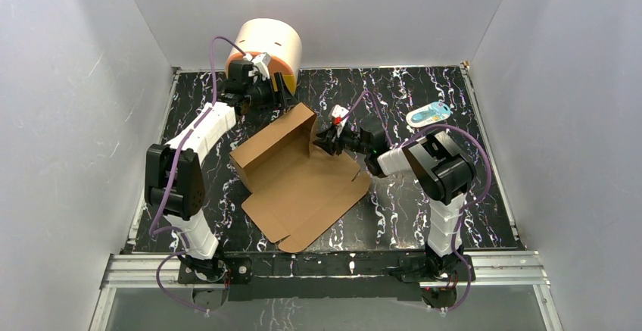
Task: Fold the paper box
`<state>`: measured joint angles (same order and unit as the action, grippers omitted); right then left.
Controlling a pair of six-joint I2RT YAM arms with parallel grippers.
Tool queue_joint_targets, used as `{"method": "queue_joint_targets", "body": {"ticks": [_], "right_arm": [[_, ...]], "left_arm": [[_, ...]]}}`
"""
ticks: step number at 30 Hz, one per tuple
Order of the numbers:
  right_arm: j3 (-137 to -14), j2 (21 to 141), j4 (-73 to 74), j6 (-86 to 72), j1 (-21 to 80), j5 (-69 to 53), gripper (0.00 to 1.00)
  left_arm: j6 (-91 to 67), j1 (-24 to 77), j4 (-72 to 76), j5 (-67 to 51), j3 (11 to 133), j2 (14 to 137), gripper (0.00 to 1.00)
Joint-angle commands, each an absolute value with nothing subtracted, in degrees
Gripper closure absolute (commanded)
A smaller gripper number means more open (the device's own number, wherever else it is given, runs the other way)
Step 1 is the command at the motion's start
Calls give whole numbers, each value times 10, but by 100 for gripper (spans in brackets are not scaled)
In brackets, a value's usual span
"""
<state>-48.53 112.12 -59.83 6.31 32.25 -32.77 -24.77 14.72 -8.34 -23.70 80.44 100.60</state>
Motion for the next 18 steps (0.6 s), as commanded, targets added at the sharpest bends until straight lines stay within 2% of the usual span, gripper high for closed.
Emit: {"method": "queue_joint_targets", "body": {"ticks": [1, 13, 18], "right_arm": [[-503, 1121, -631, 83, 320, -297, 57], [-528, 1138, -674, 76, 317, -327, 42], [-549, 1151, -681, 67, 317, -338, 43]], "left_arm": [[-257, 146, -74, -300, 815, 1003, 40], [-265, 145, -80, -323, 822, 1033, 40], [-267, 146, -82, -329, 828, 1043, 40]]}}
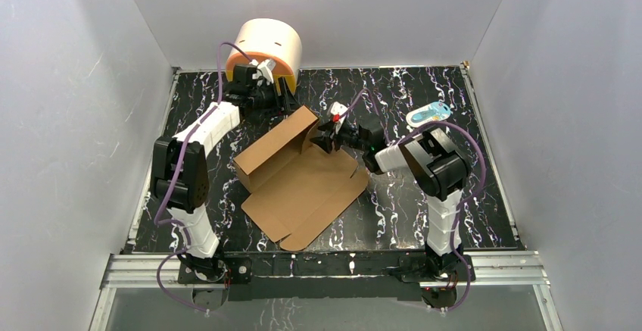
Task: Fold the paper box
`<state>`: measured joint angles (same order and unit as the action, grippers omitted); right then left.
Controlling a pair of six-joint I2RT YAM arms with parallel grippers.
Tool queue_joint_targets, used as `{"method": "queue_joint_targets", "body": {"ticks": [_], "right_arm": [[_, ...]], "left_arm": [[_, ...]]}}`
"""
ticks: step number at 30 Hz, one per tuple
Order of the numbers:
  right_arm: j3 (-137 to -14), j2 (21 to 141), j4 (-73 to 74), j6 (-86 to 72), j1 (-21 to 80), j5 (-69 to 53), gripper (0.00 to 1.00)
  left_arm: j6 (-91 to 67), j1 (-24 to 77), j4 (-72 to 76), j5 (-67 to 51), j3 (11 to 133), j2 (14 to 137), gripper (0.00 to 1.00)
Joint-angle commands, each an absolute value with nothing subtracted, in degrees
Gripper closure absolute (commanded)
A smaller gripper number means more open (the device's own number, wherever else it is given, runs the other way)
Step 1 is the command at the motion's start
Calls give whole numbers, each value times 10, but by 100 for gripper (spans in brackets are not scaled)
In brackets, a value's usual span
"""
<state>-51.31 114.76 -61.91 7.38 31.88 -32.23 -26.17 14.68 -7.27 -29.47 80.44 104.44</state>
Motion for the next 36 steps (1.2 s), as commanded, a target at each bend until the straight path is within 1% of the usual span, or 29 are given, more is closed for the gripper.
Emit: {"method": "queue_joint_targets", "body": {"ticks": [1, 4, 8, 16, 20, 23, 29, 36], "right_arm": [[-554, 1153, -682, 65, 317, -342, 43], [-572, 1158, -683, 60, 317, -357, 44], [-586, 1158, -675, 52, 317, -362, 51], [-566, 1121, -679, 38, 317, -357, 58], [-541, 1082, -662, 27, 317, -352, 58], [-513, 1049, -660, 18, 318, -339, 53], [-458, 997, -647, 18, 325, -316, 47], [-423, 987, -640, 34, 347, -281, 43]], "left_arm": [[-267, 146, -83, -330, 831, 1047, 40], [-270, 146, -90, -341, 839, 1060, 40], [-280, 146, -82, -355, 837, 1065, 40], [-306, 146, -64, -394, 821, 1064, 40], [-321, 146, -58, -406, 806, 1057, 40], [-330, 147, -52, -411, 790, 1050, 40], [-336, 155, -50, -411, 759, 1037, 38], [-334, 168, -47, -396, 734, 1047, 37]]}}
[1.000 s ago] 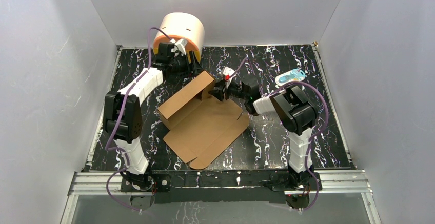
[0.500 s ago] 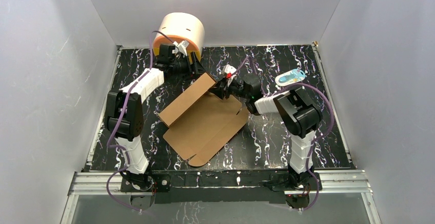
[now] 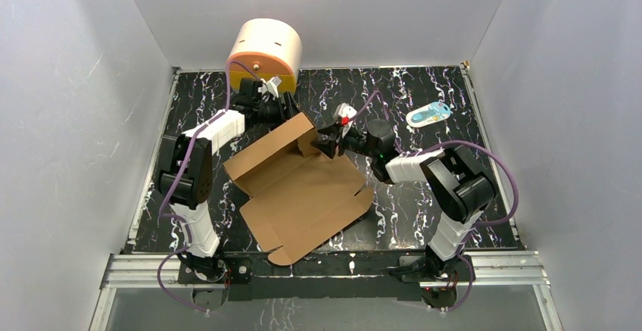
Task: Fold the paper box
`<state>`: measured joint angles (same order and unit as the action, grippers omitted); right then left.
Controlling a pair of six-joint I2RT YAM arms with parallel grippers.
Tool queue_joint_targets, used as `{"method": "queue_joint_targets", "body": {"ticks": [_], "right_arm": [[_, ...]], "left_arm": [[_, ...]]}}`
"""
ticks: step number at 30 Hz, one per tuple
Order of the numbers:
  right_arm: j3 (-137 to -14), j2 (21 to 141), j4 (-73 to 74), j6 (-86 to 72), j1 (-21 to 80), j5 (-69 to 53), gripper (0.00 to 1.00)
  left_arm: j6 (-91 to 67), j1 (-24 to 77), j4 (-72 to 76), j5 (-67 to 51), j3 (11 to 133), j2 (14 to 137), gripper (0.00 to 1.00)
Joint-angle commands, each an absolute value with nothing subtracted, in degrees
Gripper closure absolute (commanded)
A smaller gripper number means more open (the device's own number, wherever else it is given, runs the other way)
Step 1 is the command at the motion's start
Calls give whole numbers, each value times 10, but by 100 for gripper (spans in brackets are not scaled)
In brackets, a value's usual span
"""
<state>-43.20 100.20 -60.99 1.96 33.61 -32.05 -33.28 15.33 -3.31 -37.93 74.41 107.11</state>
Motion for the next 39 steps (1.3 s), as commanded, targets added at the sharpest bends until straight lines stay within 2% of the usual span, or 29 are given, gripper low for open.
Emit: {"method": "queue_joint_targets", "body": {"ticks": [1, 9, 14, 21, 29, 39], "right_arm": [[-422, 992, -643, 35, 350, -280, 42], [-422, 1034, -668, 39, 359, -261, 42], [-414, 1043, -676, 47, 359, -231, 53], [-408, 1040, -642, 65, 359, -214, 67], [-410, 1028, -599, 81, 361, -205, 68], [-414, 1034, -580, 96, 376, -175, 68]], "left_arm": [[-334, 170, -47, -395, 733, 1051, 37], [-330, 190, -45, -392, 737, 1086, 37], [-324, 192, -49, -376, 739, 1091, 37], [-293, 190, -110, -284, 766, 1052, 33], [-287, 178, -118, -169, 757, 941, 28], [-344, 180, -45, -266, 680, 863, 26]]}}
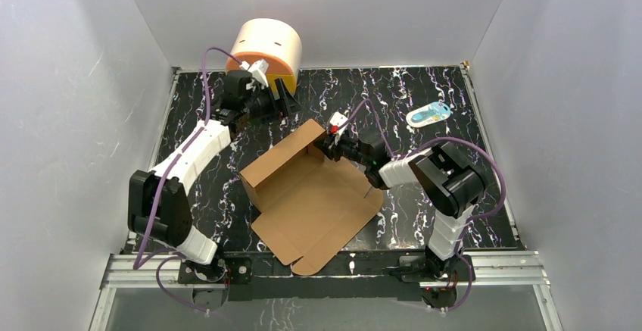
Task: Fold the paper box
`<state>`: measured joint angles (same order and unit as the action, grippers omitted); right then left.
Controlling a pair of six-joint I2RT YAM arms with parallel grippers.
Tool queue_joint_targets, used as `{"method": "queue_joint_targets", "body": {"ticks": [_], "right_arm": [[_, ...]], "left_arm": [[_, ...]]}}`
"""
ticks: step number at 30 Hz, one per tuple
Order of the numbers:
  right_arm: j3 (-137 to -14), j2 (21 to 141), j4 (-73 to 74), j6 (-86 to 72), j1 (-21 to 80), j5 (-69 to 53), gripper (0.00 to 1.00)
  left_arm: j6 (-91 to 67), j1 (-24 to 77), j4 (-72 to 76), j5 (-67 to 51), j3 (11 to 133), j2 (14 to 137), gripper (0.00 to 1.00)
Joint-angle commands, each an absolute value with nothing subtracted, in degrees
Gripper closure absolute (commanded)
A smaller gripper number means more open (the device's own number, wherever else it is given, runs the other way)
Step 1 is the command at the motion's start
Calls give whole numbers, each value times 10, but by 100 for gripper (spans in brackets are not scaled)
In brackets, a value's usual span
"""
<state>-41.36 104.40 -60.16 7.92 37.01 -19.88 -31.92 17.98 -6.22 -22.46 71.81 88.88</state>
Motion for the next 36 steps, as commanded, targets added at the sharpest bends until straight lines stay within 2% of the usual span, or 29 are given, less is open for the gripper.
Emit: {"method": "queue_joint_targets", "body": {"ticks": [1, 15, 24, 36], "right_arm": [[-414, 1033, -579, 97, 377, -174, 67], [-419, 1032, -574, 92, 400, -86, 68], [-414, 1044, -613, 74, 427, 34, 69], [-421, 1061, -636, 35, 442, 168, 71]], "left_arm": [[-346, 180, -39, -271, 675, 860, 26], [-341, 207, -37, -306, 650, 890, 27], [-335, 210, -44, -277, 635, 894, 40], [-340, 209, -46, -270, 623, 894, 44]]}}
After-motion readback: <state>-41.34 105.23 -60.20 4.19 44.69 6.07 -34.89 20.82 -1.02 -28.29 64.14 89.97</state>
